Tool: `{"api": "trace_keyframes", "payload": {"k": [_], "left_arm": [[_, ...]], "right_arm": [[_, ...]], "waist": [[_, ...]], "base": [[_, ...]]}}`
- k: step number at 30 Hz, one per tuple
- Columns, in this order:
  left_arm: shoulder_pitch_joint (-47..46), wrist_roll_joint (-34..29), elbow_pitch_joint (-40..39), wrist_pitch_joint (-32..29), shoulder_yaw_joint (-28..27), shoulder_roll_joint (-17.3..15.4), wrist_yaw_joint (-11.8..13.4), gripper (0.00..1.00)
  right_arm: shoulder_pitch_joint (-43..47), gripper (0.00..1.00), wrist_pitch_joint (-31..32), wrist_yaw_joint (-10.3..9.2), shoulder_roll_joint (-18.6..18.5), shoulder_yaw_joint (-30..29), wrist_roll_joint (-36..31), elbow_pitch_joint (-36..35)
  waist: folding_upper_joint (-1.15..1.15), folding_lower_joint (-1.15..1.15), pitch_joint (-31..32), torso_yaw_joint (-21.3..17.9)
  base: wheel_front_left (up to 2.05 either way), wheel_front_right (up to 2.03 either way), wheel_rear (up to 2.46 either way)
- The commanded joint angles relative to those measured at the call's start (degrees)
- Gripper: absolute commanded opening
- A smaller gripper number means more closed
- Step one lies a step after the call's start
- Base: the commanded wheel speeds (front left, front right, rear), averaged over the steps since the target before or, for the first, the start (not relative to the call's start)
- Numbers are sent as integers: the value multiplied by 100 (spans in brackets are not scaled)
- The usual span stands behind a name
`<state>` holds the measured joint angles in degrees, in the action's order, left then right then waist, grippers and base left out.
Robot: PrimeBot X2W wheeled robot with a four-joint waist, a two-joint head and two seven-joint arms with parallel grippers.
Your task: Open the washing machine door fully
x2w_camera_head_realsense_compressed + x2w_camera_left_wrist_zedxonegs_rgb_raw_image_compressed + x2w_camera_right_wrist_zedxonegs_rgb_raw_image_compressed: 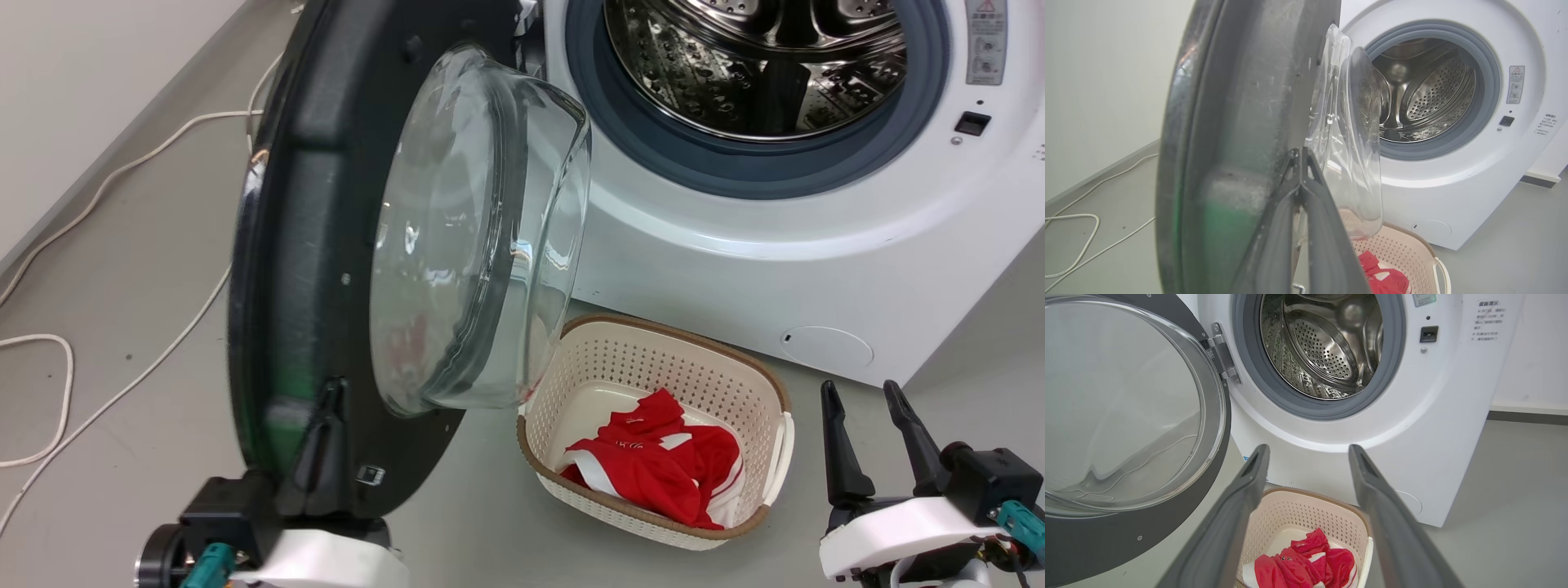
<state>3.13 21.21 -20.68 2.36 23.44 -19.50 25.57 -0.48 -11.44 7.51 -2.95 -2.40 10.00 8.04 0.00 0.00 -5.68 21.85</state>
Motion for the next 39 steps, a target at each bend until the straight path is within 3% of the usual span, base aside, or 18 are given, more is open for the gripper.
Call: {"api": "trace_keyframes", "payload": {"k": [1, 13, 21, 29, 39], "left_arm": [[54, 148, 175, 113, -241, -74, -1, 0], [-310, 954, 1370, 878, -1275, -123, -355, 0], [-858, 1353, 2319, 1214, -1926, -196, -871, 0], [-1579, 1329, 3228, 1291, -2649, -327, -1431, 0], [-2219, 882, 4085, 1282, -3406, -211, -1937, 0]], "right_arm": [[26, 100, 31, -4, 14, 7, -56, -57], [14, 100, 331, -4, 12, -83, -272, -414], [-64, 100, 504, -4, 12, -111, -415, -656], [-168, 100, 586, -4, 12, -81, -475, -784], [-280, 100, 590, -4, 12, -76, -536, -804]], "waist": [[0, 0, -27, 79], [0, 0, -353, 140], [0, 0, -631, 110], [0, 0, -840, 71], [0, 0, -980, -33]], "base": [[0, 0, 0], [0, 0, 0], [0, 0, 0], [0, 0, 0], [0, 0, 0]]}}
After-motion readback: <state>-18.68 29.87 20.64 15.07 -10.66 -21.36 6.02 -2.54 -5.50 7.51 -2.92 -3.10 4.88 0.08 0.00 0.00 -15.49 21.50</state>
